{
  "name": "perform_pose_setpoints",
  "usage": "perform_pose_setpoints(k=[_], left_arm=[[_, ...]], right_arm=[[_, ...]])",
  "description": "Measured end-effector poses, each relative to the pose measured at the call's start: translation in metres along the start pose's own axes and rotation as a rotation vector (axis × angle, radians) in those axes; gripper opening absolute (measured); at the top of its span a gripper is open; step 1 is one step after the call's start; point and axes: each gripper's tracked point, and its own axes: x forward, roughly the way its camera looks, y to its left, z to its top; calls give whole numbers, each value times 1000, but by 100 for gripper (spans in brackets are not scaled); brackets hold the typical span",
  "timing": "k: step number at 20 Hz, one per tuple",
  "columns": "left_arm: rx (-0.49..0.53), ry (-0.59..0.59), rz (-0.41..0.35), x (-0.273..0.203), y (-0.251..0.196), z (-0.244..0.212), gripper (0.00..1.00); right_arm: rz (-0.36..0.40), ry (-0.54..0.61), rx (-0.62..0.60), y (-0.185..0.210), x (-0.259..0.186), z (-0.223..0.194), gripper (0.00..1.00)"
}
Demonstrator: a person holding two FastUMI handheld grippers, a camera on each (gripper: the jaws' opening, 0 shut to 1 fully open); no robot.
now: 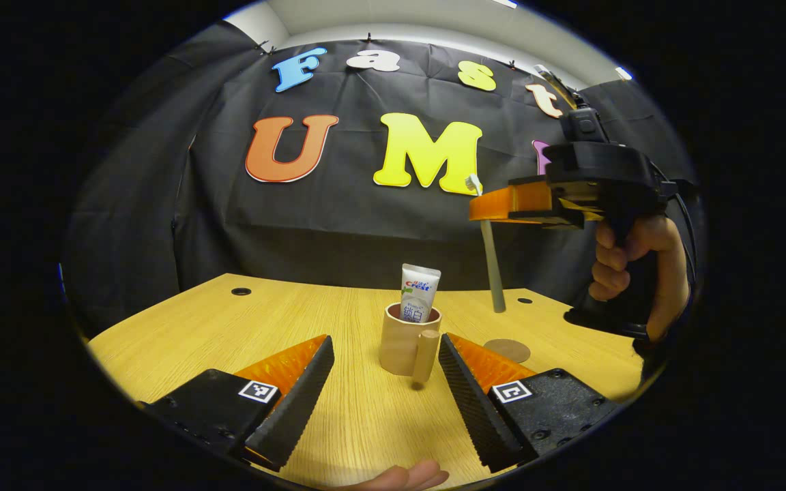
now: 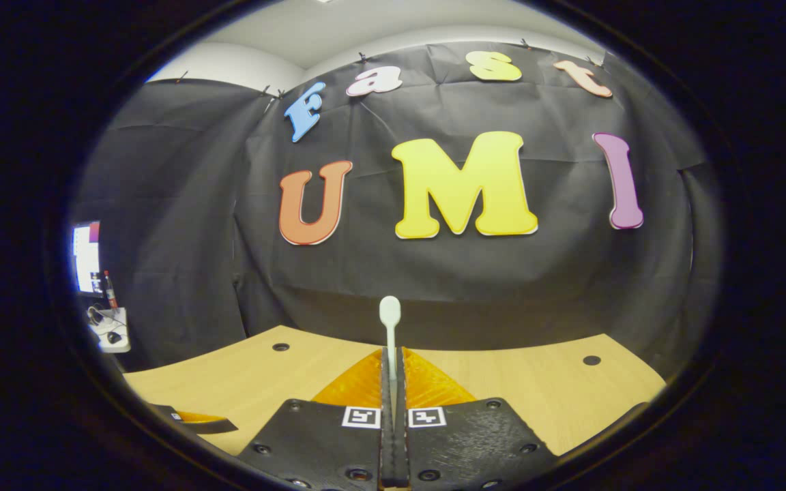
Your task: Put the toothbrush and toothpaste on the desktop into the cup, then pick up the cup and place it on the coaster on the desktop.
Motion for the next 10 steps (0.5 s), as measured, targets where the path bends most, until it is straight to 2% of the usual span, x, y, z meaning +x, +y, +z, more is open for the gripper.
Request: perform_pose_setpoints(k=[5,10], left_arm=[[-18,17,-2,7,12,-10,98],[-48,54,7,10,21,-22,98]], right_arm=[[12,-8,6,14,32,9,0],[-9,0,11,15,56,-1,1]])
